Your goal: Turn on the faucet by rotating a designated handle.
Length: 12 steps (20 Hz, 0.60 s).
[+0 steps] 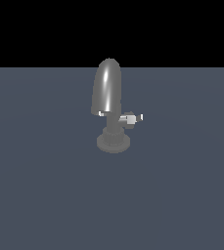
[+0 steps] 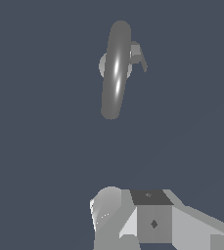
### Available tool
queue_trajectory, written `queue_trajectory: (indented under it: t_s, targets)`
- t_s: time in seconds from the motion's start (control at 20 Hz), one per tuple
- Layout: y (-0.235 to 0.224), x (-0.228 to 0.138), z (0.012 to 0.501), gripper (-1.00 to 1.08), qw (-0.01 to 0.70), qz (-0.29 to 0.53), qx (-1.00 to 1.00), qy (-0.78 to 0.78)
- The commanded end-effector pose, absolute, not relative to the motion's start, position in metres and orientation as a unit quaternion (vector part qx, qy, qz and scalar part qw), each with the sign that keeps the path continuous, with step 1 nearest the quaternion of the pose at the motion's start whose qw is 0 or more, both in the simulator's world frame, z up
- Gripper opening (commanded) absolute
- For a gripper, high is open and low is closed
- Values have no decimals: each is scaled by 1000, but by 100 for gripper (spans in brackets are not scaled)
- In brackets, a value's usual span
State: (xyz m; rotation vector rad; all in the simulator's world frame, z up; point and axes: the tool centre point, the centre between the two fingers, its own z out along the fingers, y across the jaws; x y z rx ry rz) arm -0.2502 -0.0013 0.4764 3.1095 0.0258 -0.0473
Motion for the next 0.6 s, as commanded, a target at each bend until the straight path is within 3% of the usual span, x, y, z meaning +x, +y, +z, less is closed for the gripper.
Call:
queue_trajectory:
  t_s: [0.0, 0.55]
  targets:
    - [-1, -250, 476, -100, 16, -15, 1000, 8]
    - [2, -236, 476, -100, 5, -39, 999, -14]
